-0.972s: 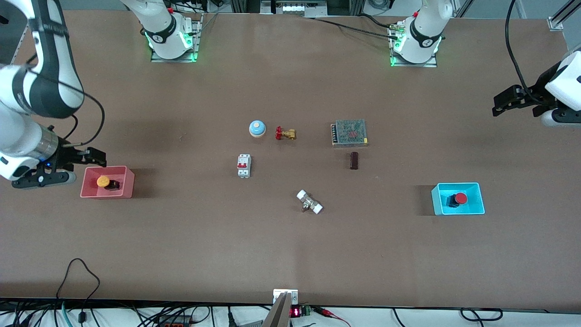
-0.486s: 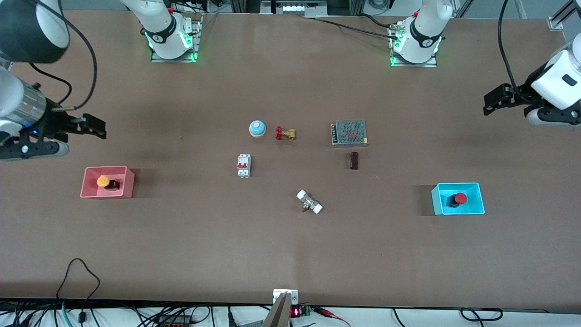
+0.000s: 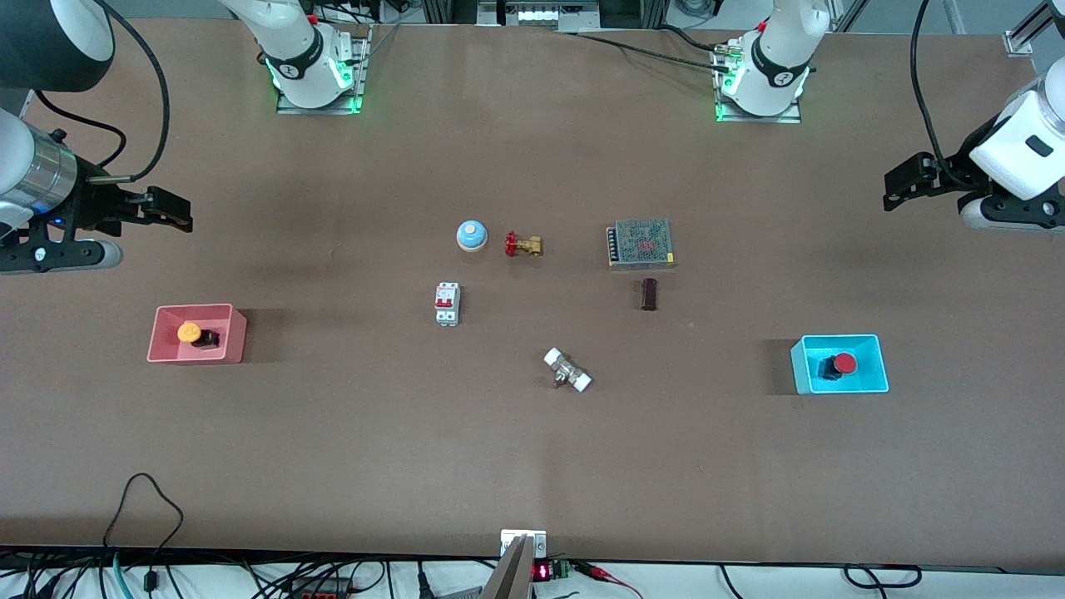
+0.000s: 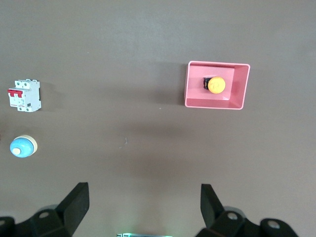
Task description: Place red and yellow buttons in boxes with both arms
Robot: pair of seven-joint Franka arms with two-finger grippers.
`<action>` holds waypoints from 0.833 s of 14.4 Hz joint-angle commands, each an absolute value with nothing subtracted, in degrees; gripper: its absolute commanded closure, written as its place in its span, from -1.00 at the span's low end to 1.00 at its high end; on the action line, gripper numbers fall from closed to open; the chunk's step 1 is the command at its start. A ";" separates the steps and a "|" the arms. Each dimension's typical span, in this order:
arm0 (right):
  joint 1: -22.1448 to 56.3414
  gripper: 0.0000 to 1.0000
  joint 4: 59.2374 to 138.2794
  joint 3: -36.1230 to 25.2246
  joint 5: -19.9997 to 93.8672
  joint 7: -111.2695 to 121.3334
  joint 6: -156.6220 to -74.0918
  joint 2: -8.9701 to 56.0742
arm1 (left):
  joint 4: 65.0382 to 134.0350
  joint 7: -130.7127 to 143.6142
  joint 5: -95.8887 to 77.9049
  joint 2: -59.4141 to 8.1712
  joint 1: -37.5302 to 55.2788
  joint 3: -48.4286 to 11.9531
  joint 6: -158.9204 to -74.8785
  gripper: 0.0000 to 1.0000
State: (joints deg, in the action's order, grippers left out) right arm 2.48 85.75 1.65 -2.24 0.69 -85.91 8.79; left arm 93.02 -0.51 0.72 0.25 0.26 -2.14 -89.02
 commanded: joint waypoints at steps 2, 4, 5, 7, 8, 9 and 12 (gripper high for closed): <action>2.29 -1.00 82.97 1.76 -2.20 0.09 -83.41 9.49 | 91.32 -1.05 0.09 -0.18 0.88 -1.41 -87.45 -1.00; 2.20 -1.00 82.97 1.76 -2.02 0.09 -83.41 9.58 | 91.32 -1.05 0.00 -0.18 0.88 -1.41 -87.36 -1.00; 2.20 -1.00 82.97 1.76 -2.02 0.09 -83.58 9.84 | 91.32 -0.97 0.00 -0.18 0.88 -1.41 -87.36 -1.00; 2.11 -1.00 82.97 1.76 -2.02 0.09 -83.76 9.93 | 91.32 -0.97 0.00 -0.09 0.88 -1.41 -87.28 -1.00; 2.02 -1.00 82.97 1.76 -2.02 0.09 -83.67 9.93 | 91.32 -0.97 0.00 -0.17 0.79 -1.41 -87.36 -1.00; 2.11 -1.00 82.97 1.67 -2.02 0.09 -83.76 10.02 | 91.32 -0.97 0.00 -0.18 0.79 -1.41 -87.36 -1.00; 2.02 -1.00 82.97 1.67 -2.11 0.35 -83.85 10.02 | 91.32 -0.97 0.00 -0.18 0.88 -1.41 -87.36 -1.00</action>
State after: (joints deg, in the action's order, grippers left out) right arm 2.36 84.63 1.47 -2.24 0.65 -84.79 9.43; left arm 92.92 -0.51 0.72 0.26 0.28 -2.13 -88.83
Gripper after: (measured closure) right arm 0.000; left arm 0.000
